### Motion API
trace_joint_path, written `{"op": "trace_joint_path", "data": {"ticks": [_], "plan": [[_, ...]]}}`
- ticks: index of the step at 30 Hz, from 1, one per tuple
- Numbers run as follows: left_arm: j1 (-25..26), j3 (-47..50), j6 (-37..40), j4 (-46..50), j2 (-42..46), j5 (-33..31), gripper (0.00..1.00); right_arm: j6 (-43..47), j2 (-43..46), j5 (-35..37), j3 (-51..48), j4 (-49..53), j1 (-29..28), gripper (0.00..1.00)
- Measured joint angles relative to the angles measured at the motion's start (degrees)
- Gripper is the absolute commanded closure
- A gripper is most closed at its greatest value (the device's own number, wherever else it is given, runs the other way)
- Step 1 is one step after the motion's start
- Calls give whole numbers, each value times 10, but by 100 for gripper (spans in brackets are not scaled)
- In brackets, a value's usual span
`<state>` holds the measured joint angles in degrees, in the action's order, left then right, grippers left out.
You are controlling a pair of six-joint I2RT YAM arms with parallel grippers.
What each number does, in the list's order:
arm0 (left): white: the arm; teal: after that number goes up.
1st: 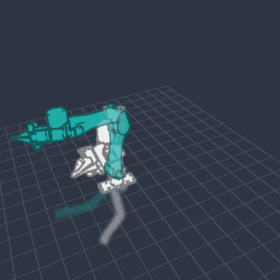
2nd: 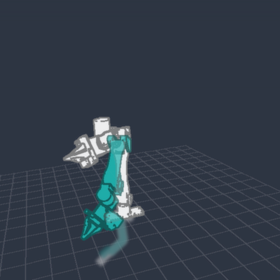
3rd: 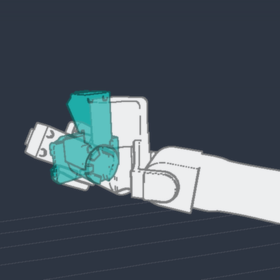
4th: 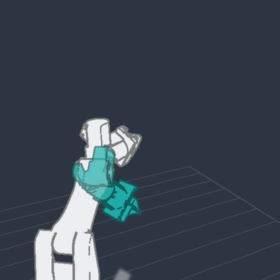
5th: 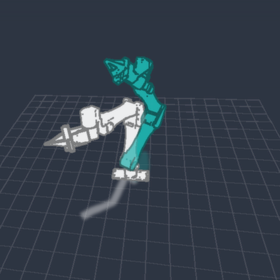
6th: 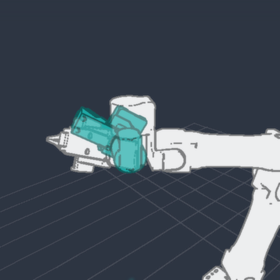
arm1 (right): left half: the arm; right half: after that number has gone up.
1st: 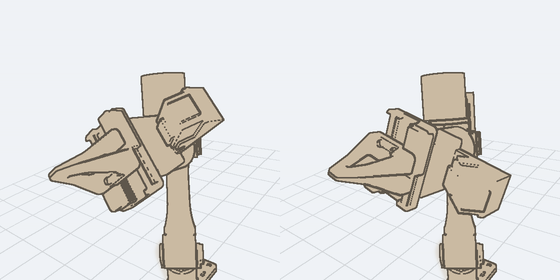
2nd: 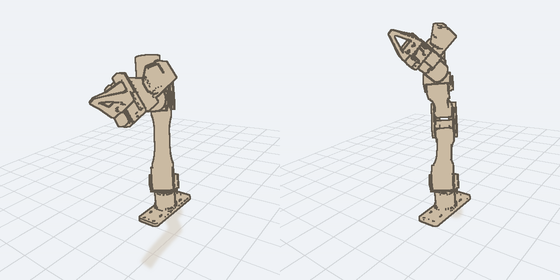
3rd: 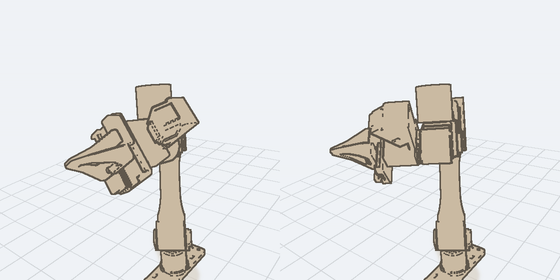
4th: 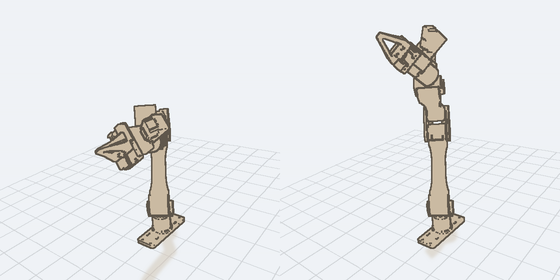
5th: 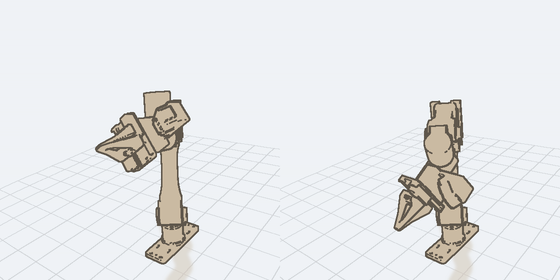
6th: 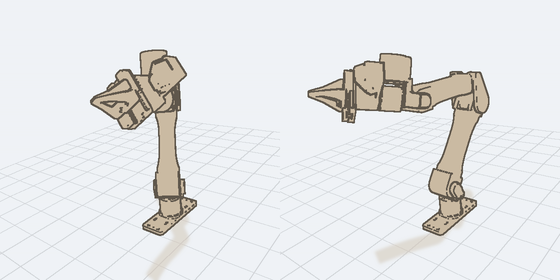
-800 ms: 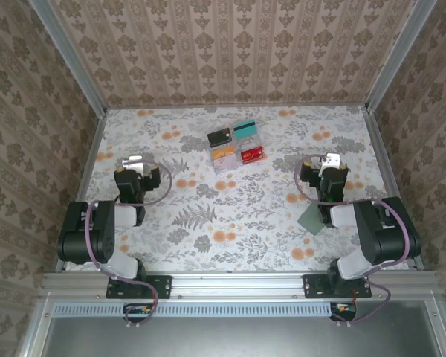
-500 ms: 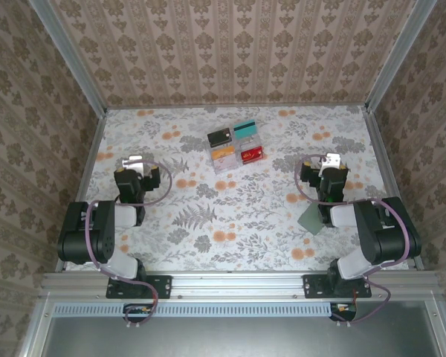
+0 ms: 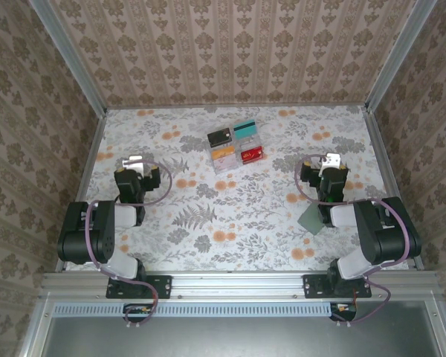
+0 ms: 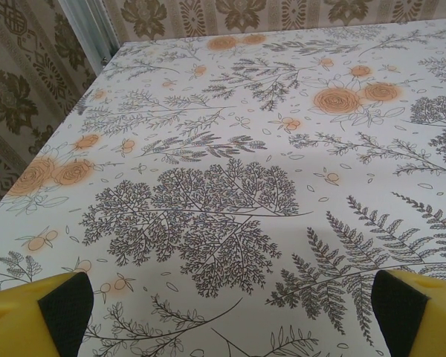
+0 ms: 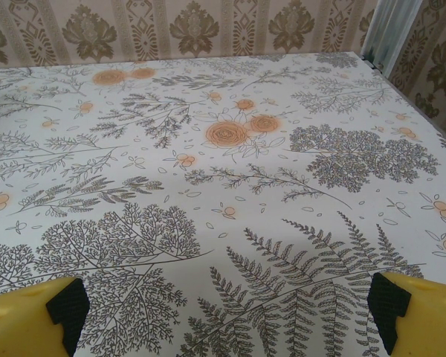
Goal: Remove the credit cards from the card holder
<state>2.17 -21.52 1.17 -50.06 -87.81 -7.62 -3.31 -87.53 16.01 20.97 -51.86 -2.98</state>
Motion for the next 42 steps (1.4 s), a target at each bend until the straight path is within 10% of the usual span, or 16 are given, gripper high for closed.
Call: {"op": "trace_joint_path", "data": {"ticks": [11, 21, 29, 42], "plan": [[0, -63, -8, 171, 129, -32, 0, -15, 131, 36, 56, 177, -18, 0], [4, -209, -95, 432, 229, -37, 0, -210, 209, 85, 264, 612, -18, 0], [5, -222, -134, 529, 268, 10, 0, -330, 168, -4, 304, 868, -15, 0], [5, -232, -135, 561, 268, 23, 0, -421, 160, -63, 202, 971, -14, 14]]}}
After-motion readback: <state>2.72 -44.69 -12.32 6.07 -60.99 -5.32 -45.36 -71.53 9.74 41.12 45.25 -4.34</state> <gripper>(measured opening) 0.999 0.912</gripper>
